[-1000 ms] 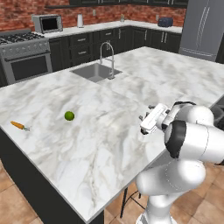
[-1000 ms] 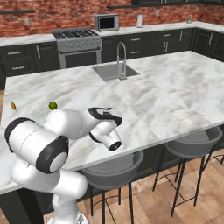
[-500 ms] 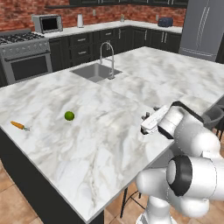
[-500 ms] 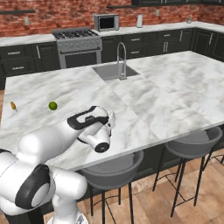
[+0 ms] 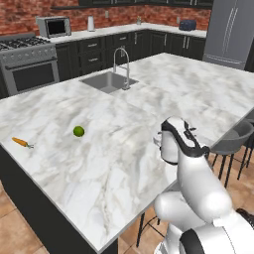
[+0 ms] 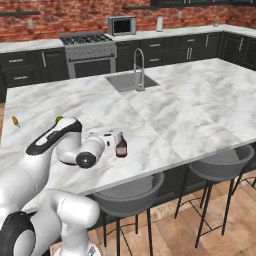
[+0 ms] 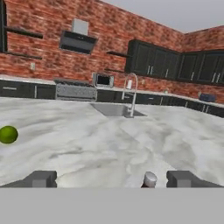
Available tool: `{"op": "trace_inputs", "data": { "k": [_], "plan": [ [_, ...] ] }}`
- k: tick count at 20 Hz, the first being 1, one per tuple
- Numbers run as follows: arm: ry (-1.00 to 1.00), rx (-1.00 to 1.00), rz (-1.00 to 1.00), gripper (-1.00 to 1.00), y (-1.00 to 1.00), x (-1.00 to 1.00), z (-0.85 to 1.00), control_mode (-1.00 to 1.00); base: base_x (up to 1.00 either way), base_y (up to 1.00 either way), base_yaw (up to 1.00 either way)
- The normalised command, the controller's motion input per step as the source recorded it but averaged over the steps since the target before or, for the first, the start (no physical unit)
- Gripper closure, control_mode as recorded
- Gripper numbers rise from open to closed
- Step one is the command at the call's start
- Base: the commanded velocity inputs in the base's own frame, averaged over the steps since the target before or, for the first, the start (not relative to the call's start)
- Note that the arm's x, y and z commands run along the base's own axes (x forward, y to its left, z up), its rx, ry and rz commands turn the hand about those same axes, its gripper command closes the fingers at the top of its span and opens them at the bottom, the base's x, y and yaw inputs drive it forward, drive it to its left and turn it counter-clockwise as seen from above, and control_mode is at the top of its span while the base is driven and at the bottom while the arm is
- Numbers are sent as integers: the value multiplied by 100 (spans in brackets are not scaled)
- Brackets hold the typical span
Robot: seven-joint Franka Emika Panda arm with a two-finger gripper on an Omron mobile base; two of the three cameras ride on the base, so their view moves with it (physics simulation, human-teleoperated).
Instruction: Move the ketchup and ketchup from the cabinet to the dining counter.
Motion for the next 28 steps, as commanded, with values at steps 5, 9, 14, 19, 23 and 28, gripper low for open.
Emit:
{"op": "trace_inputs", "data": {
  "k": [5,9,14,19,23,28],
  "plan": [
    [36,16,-14,-100,0,-43,43,-100,0,0,0],
    [48,6,-10,-100,0,-36,52,-100,0,0,0],
    [51,11,-5,-100,0,-40,46,-100,0,0,0],
    [53,23,0,-100,0,-50,38,-100,0,0,0],
    [53,23,0,-100,0,-49,40,-100,0,0,0],
    [26,7,0,-100,8,-69,2,-100,0,0,0]
  ]
}}
